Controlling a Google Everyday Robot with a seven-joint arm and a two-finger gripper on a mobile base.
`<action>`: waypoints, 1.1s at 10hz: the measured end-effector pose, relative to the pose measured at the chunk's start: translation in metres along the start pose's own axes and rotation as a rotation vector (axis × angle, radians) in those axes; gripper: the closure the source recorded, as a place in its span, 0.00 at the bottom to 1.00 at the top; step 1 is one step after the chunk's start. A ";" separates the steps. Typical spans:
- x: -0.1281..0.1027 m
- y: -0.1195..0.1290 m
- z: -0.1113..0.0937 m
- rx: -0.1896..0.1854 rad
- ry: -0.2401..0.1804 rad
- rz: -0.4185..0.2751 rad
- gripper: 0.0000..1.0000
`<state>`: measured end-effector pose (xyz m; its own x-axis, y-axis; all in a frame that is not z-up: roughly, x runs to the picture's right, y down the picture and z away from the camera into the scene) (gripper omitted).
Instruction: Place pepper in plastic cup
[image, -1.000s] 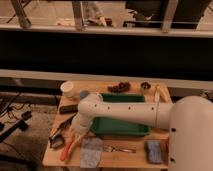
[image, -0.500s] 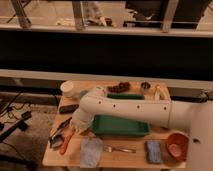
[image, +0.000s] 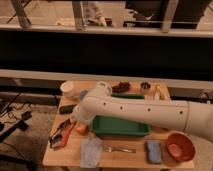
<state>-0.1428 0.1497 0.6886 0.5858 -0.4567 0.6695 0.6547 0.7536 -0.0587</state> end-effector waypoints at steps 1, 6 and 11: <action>0.003 -0.003 -0.001 0.014 0.006 -0.016 0.95; 0.032 -0.022 -0.022 0.129 0.042 -0.123 0.95; 0.078 -0.040 -0.041 0.149 0.090 -0.146 0.95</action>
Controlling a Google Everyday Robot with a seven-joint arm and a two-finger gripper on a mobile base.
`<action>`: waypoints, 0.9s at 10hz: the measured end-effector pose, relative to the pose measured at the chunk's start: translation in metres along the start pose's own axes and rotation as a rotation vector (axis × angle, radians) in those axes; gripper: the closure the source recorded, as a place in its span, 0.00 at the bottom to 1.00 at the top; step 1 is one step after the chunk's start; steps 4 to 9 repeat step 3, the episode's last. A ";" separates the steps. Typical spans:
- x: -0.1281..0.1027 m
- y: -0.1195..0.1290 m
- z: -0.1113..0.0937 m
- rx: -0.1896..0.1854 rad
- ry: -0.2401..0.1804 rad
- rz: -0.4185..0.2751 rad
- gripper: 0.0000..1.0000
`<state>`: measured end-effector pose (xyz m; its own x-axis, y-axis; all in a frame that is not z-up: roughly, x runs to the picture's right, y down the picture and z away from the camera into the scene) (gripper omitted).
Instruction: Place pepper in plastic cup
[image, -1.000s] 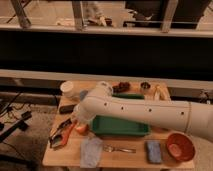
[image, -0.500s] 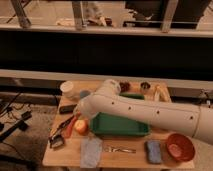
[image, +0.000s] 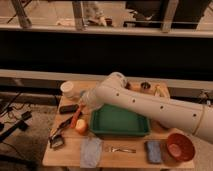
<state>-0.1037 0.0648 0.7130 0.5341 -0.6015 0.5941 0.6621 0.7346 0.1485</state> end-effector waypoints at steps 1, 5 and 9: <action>0.019 -0.004 0.001 -0.003 0.004 0.003 0.95; 0.043 -0.010 0.007 -0.010 -0.001 0.008 0.95; 0.043 -0.010 0.007 -0.010 -0.001 0.008 0.95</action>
